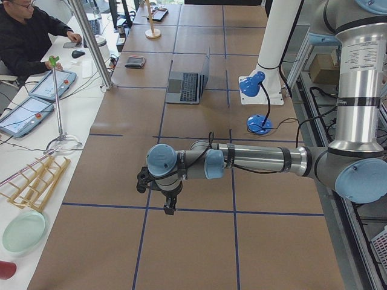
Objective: Close laptop
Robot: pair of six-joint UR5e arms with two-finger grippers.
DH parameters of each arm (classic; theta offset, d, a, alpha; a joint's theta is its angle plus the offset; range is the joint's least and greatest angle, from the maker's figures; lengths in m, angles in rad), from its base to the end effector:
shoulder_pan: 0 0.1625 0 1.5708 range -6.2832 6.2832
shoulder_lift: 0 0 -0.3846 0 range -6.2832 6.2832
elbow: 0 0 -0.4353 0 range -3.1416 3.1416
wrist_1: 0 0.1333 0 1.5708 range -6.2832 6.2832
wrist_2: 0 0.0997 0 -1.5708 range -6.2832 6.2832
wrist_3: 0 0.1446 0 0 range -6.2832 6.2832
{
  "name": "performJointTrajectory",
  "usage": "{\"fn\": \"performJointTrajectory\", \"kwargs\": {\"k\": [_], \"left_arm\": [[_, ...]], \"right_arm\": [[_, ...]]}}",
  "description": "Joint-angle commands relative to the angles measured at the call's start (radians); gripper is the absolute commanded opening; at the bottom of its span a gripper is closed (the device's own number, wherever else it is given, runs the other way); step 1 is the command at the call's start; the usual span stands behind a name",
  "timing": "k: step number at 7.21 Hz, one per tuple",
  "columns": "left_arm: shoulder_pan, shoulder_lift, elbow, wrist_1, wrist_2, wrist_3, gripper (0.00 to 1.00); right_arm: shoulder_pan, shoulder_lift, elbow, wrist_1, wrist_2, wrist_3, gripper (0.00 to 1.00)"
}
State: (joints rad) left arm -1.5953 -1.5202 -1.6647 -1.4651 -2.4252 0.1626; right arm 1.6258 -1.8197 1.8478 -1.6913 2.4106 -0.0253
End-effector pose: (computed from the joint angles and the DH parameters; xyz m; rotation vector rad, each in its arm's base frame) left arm -0.0367 -0.5083 0.6287 0.0215 0.8562 0.1029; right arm 0.0493 -0.4287 0.6283 -0.0532 -0.8421 0.0667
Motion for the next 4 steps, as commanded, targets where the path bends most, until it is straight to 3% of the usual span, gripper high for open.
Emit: {"fn": "performJointTrajectory", "kwargs": {"k": [1, 4], "left_arm": [[0.000, -0.002, 0.000, -0.003, 0.000, -0.005, 1.00], [0.000, -0.003, 0.003, -0.004, 0.000, -0.005, 1.00]], "right_arm": [[0.003, -0.001, 0.002, 0.005, -0.002, -0.007, 1.00], [0.003, 0.000, 0.005, 0.005, -0.002, -0.001, 1.00]]}}
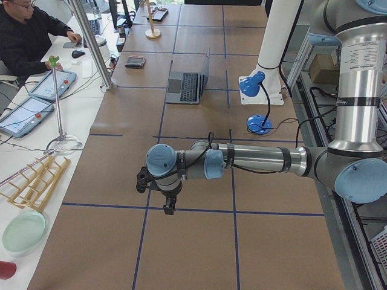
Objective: Close laptop
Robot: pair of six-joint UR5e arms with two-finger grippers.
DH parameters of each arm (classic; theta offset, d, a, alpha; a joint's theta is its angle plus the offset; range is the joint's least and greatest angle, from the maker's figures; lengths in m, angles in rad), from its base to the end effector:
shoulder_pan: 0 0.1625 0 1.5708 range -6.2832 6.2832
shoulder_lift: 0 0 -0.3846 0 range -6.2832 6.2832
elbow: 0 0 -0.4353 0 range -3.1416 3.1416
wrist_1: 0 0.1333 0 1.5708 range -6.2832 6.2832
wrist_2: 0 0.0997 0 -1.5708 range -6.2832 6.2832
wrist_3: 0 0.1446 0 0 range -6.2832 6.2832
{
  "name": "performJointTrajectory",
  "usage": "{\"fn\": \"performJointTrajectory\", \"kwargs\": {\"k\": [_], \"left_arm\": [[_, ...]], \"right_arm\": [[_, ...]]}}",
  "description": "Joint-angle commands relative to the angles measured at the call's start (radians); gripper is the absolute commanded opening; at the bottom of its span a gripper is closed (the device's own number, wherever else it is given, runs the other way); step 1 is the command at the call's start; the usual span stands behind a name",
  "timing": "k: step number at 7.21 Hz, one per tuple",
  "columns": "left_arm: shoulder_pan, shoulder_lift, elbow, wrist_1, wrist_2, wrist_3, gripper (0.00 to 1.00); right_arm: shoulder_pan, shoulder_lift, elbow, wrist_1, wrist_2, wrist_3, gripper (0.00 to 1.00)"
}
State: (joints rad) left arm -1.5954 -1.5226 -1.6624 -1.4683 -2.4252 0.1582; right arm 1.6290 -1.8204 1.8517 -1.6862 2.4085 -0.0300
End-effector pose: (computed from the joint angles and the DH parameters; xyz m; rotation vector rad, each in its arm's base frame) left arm -0.0368 -0.5095 0.6284 0.0227 0.8560 0.1001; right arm 0.0509 -0.4291 0.6264 -0.0421 -0.8400 0.0617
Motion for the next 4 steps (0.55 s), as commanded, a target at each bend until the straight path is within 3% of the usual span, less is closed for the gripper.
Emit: {"fn": "performJointTrajectory", "kwargs": {"k": [1, 4], "left_arm": [[0.000, -0.001, 0.001, -0.001, 0.000, 0.000, 1.00], [0.000, -0.001, 0.001, -0.003, 0.000, 0.004, 1.00]], "right_arm": [[0.000, 0.001, 0.001, 0.002, 0.000, 0.005, 1.00], [0.000, 0.000, 0.003, 0.002, 0.000, 0.001, 1.00]]}}
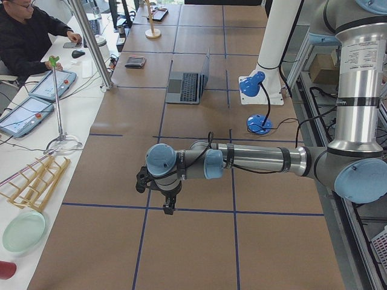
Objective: Close laptop
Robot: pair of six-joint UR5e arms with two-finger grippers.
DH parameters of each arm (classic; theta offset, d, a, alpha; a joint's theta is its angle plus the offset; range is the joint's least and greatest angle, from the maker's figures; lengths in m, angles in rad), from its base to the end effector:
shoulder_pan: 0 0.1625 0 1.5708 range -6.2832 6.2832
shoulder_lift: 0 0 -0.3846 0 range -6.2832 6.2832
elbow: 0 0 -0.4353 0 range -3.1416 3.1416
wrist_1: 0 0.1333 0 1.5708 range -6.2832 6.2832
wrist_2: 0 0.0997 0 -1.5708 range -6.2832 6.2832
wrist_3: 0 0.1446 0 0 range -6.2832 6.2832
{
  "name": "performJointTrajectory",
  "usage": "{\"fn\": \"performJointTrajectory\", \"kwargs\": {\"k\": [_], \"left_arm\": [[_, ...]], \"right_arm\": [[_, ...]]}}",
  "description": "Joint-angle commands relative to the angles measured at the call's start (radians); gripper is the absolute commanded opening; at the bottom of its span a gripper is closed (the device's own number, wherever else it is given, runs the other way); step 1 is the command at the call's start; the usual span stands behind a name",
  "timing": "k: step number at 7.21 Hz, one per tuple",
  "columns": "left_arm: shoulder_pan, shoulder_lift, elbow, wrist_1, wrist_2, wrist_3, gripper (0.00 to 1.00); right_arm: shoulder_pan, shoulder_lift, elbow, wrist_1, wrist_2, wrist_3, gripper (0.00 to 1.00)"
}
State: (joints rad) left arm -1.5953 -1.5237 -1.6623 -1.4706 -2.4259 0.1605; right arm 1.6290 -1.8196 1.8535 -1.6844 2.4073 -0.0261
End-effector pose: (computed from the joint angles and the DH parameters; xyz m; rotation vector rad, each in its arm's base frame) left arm -0.0367 -0.5103 0.6276 0.0268 0.8564 0.1037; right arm 0.0511 -0.4298 0.6250 -0.0397 -0.8386 0.0635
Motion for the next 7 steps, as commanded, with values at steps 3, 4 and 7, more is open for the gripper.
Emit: {"fn": "performJointTrajectory", "kwargs": {"k": [3, 4, 7], "left_arm": [[0.000, 0.000, 0.001, -0.001, 0.001, 0.002, 1.00], [0.000, -0.001, -0.005, 0.001, -0.007, 0.002, 1.00], [0.001, -0.030, -0.090, 0.018, -0.002, -0.030, 1.00]], "right_arm": [[0.000, -0.001, 0.013, 0.000, 0.004, -0.003, 1.00], [-0.001, 0.003, 0.029, -0.005, 0.006, 0.009, 1.00], [-0.001, 0.008, 0.079, -0.006, 0.010, 0.011, 1.00]]}}
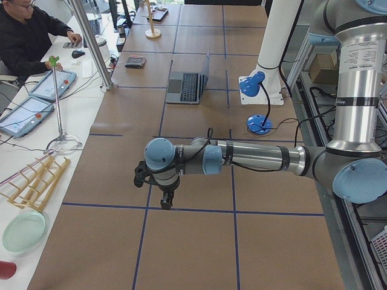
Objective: Close laptop
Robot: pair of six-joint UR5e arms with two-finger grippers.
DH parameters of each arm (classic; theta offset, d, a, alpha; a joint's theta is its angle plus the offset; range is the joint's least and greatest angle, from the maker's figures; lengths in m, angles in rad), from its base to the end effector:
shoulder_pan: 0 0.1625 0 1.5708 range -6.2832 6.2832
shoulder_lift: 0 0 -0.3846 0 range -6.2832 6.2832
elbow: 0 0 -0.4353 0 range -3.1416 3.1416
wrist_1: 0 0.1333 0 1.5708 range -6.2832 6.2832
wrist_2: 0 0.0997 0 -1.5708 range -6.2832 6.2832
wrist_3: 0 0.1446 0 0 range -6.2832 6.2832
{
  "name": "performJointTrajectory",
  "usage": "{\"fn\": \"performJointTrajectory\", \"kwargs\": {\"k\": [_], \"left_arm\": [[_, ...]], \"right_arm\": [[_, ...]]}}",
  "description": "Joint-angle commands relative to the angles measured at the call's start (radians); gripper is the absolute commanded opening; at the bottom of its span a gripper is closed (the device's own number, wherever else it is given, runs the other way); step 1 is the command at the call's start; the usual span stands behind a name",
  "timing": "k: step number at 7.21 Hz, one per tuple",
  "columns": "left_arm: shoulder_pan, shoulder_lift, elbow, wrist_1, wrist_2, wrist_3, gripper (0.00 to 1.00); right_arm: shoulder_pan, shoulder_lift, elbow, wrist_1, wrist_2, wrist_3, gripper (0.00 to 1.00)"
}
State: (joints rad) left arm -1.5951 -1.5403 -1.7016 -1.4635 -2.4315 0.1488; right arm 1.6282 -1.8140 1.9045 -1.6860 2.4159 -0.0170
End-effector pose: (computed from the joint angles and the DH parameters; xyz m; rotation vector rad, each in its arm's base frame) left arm -0.0363 -0.5197 0.5983 0.0679 0.8585 0.1137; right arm 0.0502 -0.4360 0.5948 0.0082 -0.8454 0.0484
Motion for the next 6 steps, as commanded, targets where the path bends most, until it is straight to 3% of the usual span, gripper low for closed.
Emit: {"fn": "performJointTrajectory", "kwargs": {"k": [1, 3, 4, 5, 6], "left_arm": [[0.006, -0.020, -0.140, 0.061, 0.003, -0.094, 1.00], [0.023, -0.116, -0.301, 0.211, -0.003, -0.263, 1.00], [0.105, -0.148, -0.369, 0.230, -0.003, -0.397, 0.99], [0.159, -0.173, -0.429, 0.229, -0.006, -0.532, 0.77], [0.214, -0.205, -0.466, 0.229, -0.017, -0.642, 0.38]], "right_arm": [[-0.008, 0.004, 0.054, -0.004, 0.002, 0.000, 1.00], [-0.008, 0.045, 0.051, -0.012, 0.058, 0.005, 1.00], [-0.010, 0.047, 0.047, -0.008, 0.118, 0.011, 1.00], [-0.043, 0.057, 0.050, -0.003, 0.112, 0.011, 1.00], [-0.077, 0.073, 0.054, 0.000, 0.109, 0.009, 0.98]]}}
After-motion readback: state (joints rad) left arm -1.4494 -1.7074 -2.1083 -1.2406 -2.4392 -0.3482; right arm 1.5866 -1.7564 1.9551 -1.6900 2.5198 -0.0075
